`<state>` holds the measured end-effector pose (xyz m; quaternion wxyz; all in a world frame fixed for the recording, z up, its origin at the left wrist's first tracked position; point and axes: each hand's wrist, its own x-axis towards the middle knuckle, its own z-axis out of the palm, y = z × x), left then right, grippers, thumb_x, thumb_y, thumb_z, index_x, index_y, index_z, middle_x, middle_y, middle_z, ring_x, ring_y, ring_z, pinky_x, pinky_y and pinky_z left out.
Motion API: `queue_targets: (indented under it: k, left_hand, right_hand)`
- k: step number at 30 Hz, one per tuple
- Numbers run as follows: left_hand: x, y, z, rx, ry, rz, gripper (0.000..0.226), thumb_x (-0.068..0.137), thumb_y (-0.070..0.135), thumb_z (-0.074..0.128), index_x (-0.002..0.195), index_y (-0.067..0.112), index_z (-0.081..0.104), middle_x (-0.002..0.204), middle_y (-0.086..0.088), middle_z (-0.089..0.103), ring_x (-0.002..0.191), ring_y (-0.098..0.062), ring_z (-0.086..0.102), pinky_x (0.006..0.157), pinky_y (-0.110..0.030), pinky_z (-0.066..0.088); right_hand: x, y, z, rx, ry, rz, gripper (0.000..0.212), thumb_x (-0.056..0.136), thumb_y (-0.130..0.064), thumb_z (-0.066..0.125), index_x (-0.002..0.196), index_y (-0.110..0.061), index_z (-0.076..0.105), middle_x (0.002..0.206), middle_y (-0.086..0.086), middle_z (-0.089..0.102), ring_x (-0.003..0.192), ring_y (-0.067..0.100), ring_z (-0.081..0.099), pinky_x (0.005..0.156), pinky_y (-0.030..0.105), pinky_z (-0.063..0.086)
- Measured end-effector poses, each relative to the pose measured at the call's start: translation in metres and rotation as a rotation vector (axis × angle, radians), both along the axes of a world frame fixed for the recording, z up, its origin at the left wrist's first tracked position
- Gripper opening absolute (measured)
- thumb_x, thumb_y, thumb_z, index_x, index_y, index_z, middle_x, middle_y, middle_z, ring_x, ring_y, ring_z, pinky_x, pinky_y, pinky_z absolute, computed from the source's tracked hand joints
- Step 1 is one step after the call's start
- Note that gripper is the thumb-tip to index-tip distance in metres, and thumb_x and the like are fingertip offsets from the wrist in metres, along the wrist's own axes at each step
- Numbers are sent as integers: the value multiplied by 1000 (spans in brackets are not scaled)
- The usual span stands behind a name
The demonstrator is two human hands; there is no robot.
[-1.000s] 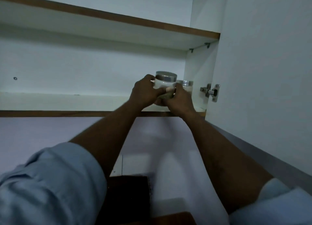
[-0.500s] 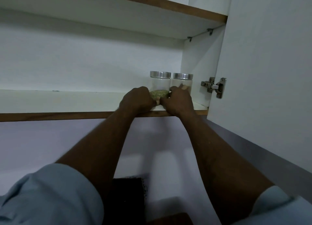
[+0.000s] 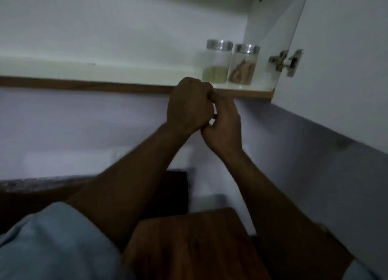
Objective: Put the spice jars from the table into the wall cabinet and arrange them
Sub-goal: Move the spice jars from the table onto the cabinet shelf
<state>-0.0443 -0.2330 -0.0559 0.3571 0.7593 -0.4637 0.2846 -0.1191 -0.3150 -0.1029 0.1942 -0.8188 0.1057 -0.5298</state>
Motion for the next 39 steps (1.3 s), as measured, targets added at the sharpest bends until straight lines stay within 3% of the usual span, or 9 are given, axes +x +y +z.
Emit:
queue_targets:
  k: [2, 6, 11, 17, 23, 25, 30, 35, 39]
  left_hand:
    - [-21, 28, -49, -47, 116, -114, 39, 87, 20, 53, 121, 25, 74, 120, -1, 73, 112, -22, 66, 97, -35, 50]
    - [-42, 87, -173, 47, 308, -57, 41, 85, 10, 64, 124, 21, 72, 120, -1, 73, 107, -22, 69, 95, -30, 48]
    - [-67, 155, -312, 435, 499, 46, 34, 88, 22, 66, 122, 21, 66, 109, -7, 73, 97, -30, 69, 84, -38, 53]
    - [-95, 214, -418, 926, 615, 108, 75, 87, 49, 63, 151, 17, 39, 140, -9, 55, 122, -37, 52, 92, -46, 45]
    - [-100, 223, -442, 902, 613, 156, 68, 87, 38, 67, 146, 15, 44, 149, -11, 47, 132, -35, 45, 103, -46, 41]
    - [-97, 223, -442, 851, 665, 158, 68, 86, 29, 69, 147, 12, 44, 147, -13, 50, 129, -34, 49, 104, -44, 40]
    - [-86, 232, -433, 736, 729, 88, 73, 85, 24, 70, 150, 10, 41, 138, -16, 58, 120, -35, 59, 100, -42, 46]
    - [-65, 233, -394, 555, 747, -87, 55, 88, 22, 72, 137, 19, 48, 122, -3, 63, 109, -21, 63, 89, -30, 47]
    - [-42, 214, -320, 279, 800, -194, 53, 85, 32, 80, 126, 28, 46, 109, 12, 61, 100, 7, 60, 80, -9, 48]
  right_hand:
    - [-12, 31, -50, 53, 59, 62, 41, 80, -17, 64, 119, -6, 65, 114, 7, 68, 105, 18, 63, 87, 15, 44]
    - [-37, 69, -157, 123, 366, 177, 49, 80, -19, 67, 125, 2, 65, 117, 17, 69, 107, 35, 65, 93, 38, 51]
    - [-73, 123, -274, 305, 833, 327, 64, 75, -23, 60, 134, 2, 59, 131, 23, 63, 119, 39, 60, 100, 26, 35]
    - [-103, 176, -374, 346, 1201, 357, 101, 71, -35, 86, 154, -12, 35, 155, 10, 37, 140, 29, 38, 107, 37, 38]
    - [-83, 195, -431, 263, 1337, 257, 69, 106, -34, 42, 160, -6, 10, 165, 17, 16, 151, 30, 19, 123, 40, 14]
    - [-75, 194, -440, 164, 1319, 270, 71, 104, -47, 34, 160, -10, 9, 165, 14, 17, 151, 29, 21, 124, 40, 13]
    - [-80, 185, -407, 455, 1085, 266, 87, 73, -33, 85, 147, -20, 40, 144, 5, 49, 130, 25, 50, 100, 40, 48]
    - [-72, 139, -332, 528, 929, 369, 92, 75, -15, 88, 151, -9, 37, 154, 11, 42, 140, 21, 40, 107, 15, 26]
    - [-64, 109, -239, 661, 666, 549, 84, 81, 7, 77, 150, -9, 32, 152, 7, 39, 137, 13, 44, 109, 22, 41]
